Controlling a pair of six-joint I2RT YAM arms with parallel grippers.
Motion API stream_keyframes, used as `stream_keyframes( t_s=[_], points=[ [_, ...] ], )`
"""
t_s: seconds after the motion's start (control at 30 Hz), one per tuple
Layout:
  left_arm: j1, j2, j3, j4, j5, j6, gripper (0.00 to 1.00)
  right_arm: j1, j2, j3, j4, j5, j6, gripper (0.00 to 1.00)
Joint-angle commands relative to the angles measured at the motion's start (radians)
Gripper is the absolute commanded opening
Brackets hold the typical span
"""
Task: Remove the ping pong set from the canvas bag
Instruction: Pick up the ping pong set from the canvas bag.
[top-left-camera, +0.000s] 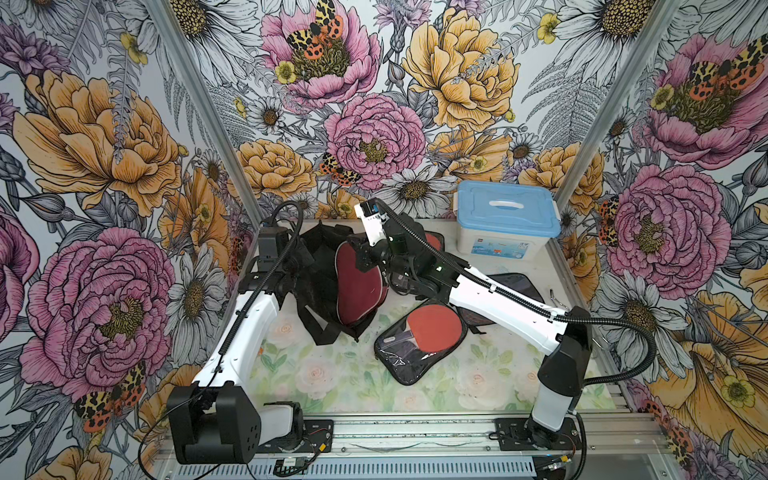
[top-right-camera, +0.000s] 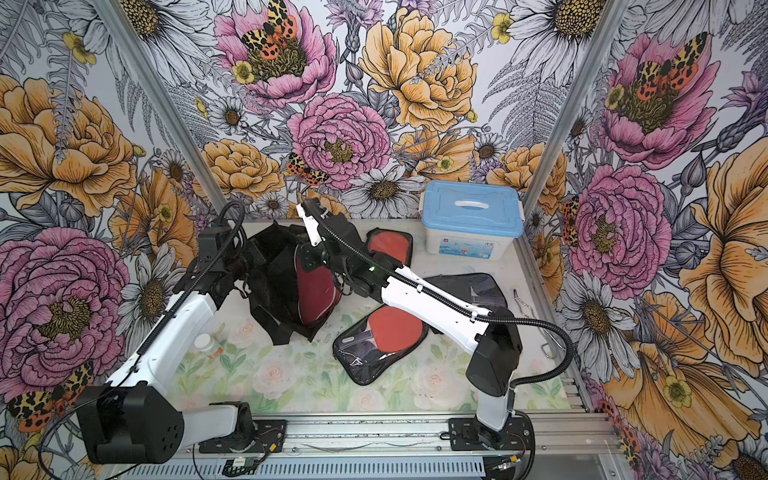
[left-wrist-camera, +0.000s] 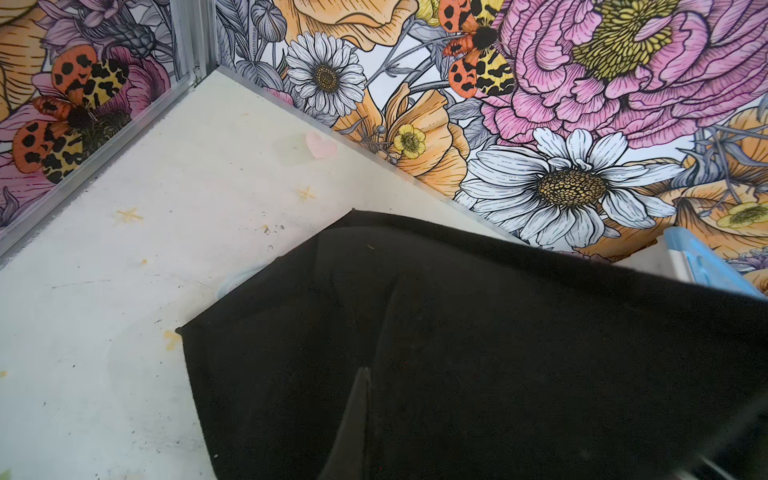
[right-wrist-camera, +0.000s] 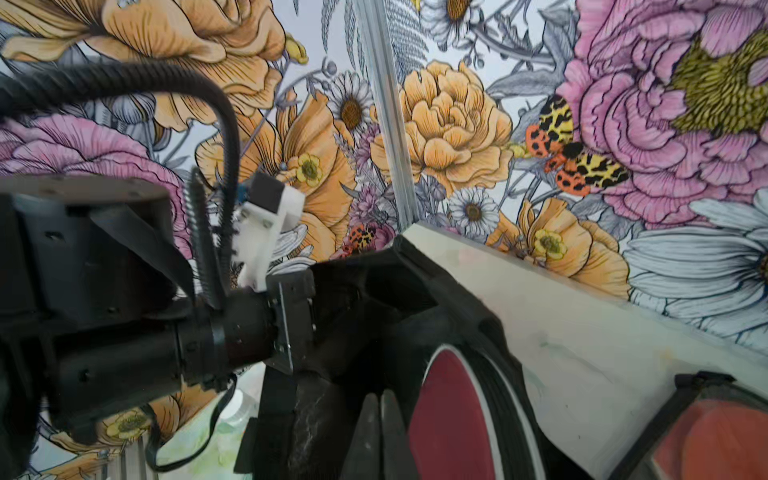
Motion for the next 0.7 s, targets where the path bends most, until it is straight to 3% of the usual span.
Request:
stream_keyframes(
  t_s=[0.0,0.17,0.27,0.37,0.67],
  points=[
    [0.017,0.009,0.024,0.034,0.029,-0.025,0.0,-0.017,-0.055,-0.045,0.002,0.0,0.041,0.05],
    [0.018,0.006,0.013,0.039,0.032,-0.027,0.0,-0.047,-0.123,-0.108,0.001,-0.025,0.047,0.5],
    [0.021,0.002,0.005,0.041,0.034,-0.024,0.0,-0.059,-0.158,-0.143,-0.001,-0.048,0.053,0.68],
    [0.022,-0.003,-0.004,0.045,0.037,-0.024,0.0,-0.073,-0.187,-0.176,-0.01,-0.098,0.071,0.75],
    [0.021,-0.005,-0.01,0.046,0.042,-0.023,0.0,-0.087,-0.231,-0.234,-0.096,-0.159,0.105,0.73]
  ],
)
